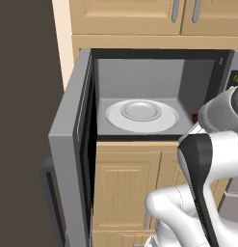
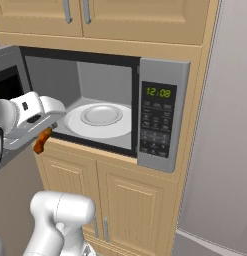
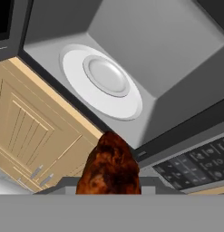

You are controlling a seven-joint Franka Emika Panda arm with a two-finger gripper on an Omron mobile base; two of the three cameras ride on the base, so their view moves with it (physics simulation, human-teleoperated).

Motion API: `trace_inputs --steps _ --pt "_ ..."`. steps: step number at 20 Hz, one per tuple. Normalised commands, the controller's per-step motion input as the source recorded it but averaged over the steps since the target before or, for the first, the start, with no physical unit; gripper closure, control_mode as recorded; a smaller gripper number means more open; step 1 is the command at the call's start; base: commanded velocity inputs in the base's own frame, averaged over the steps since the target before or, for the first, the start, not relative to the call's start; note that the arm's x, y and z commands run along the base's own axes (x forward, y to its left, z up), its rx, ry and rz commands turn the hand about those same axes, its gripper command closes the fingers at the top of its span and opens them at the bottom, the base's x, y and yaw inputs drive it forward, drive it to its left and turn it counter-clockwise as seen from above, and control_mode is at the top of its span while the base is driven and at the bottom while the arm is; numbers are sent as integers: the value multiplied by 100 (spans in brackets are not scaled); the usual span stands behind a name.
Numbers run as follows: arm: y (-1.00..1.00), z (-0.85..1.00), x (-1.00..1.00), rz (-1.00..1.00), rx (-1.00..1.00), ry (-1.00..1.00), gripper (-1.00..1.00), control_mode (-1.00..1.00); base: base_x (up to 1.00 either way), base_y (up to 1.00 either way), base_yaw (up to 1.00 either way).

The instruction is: Pick the chicken drumstick from the counter and place it in the microwave. Then turn on the microwave.

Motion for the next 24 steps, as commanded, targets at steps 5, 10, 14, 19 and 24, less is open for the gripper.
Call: trace_inputs --steps 5,10,14,19,24 --pt "0 0 0 0 0 0 100 -100 0 0 0" --pt "0 0 0 0 0 0 100 -100 0 0 0" --pt "0 0 1 0 0 4 100 -100 0 0 0" --pt "0 0 13 0 0 11 100 -100 0 0 0" --pt "0 0 16 0 0 6 100 -100 0 0 0"
